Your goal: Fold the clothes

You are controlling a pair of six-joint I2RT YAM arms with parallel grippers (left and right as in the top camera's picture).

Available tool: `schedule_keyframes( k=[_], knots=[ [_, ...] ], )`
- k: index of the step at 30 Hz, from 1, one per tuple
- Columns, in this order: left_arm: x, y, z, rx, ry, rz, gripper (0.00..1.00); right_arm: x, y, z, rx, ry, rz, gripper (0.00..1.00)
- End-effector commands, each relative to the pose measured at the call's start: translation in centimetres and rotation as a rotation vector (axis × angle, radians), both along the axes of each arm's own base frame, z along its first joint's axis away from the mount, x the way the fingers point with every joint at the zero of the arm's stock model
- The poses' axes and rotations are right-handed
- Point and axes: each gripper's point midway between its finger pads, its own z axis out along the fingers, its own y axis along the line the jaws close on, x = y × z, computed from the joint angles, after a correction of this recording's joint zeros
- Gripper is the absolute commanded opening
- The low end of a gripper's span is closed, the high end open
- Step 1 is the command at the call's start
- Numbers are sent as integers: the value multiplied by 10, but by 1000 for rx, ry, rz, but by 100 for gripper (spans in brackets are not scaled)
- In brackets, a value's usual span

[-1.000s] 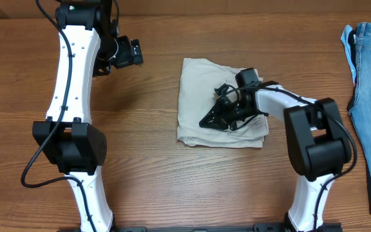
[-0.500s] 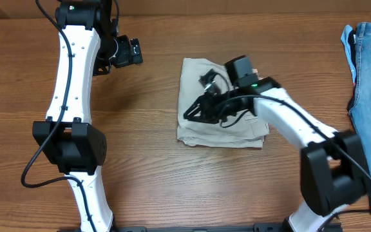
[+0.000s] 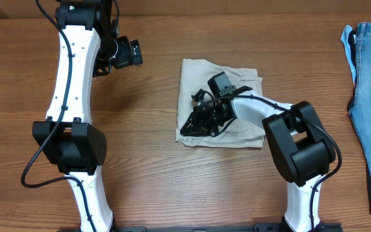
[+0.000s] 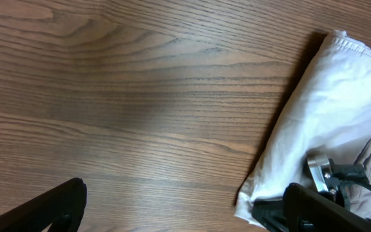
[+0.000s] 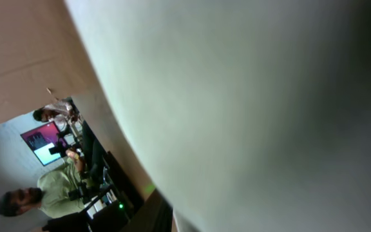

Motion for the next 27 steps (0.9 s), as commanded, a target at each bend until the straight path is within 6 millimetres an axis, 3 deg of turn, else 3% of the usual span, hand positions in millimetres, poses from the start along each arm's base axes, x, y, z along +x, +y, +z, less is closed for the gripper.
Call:
schedule_keyframes(
  k=[1,4,7,12,16,20,22,24,27],
  knots=[
    [2,2,9,10,-27,15,100,23,-3,50,17,-133,-33,18],
    [2,2,9,10,-27,15,100,49,-4,107,56,-299,-67,33],
    [2,2,9,10,-27,15,100,79,-10,146,76,-387,-133,41],
    [2,2,9,10,-27,15,100,116,-20,170,130,-495,-207,45],
    [2,2,9,10,-27,15,100,138,-20,163,155,-527,-244,45],
    [3,2,9,9,-35,15,100,158,-9,138,211,-503,-267,48],
    [6,1,10,4,-43,15,100,167,-1,121,259,-479,-268,49],
    [6,1,10,4,-44,14,100,179,2,82,261,-417,-312,48],
    [5,1,10,5,-40,15,100,186,-3,46,234,-376,-343,48]
  ],
)
